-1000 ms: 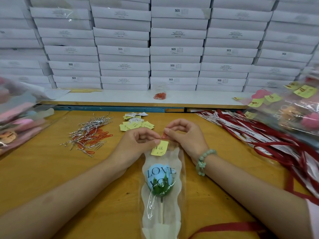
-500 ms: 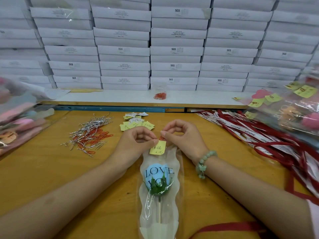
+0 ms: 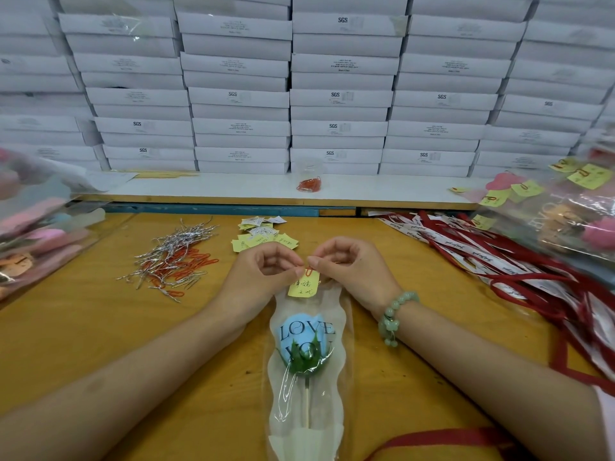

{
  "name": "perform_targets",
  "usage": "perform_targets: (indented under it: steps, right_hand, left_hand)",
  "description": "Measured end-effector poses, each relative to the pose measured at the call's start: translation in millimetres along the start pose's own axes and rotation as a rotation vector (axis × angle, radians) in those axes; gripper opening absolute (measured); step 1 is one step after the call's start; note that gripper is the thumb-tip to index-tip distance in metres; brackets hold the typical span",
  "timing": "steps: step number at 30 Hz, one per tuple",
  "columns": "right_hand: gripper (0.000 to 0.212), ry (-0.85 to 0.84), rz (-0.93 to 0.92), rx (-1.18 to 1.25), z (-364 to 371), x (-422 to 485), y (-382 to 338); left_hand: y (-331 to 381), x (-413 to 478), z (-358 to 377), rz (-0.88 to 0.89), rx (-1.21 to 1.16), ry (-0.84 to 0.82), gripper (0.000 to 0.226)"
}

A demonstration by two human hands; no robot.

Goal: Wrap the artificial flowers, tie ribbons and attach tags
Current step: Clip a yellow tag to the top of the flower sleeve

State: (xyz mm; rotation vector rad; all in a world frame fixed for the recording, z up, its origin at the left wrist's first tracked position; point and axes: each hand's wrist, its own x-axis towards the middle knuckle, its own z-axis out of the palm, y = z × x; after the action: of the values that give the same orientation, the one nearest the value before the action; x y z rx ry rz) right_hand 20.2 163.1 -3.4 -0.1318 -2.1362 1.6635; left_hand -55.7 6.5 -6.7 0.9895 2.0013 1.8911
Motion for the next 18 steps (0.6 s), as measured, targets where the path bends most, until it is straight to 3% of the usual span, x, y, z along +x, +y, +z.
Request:
perform_targets:
  steps: [18]
  right_hand:
    - [0.012, -0.067, 0.01, -0.001, 0.1, -5.3, -5.9]
  left_hand:
    - [-1.3, 1.2, -2.8, -0.031, -0.052, 0.002, 0.011]
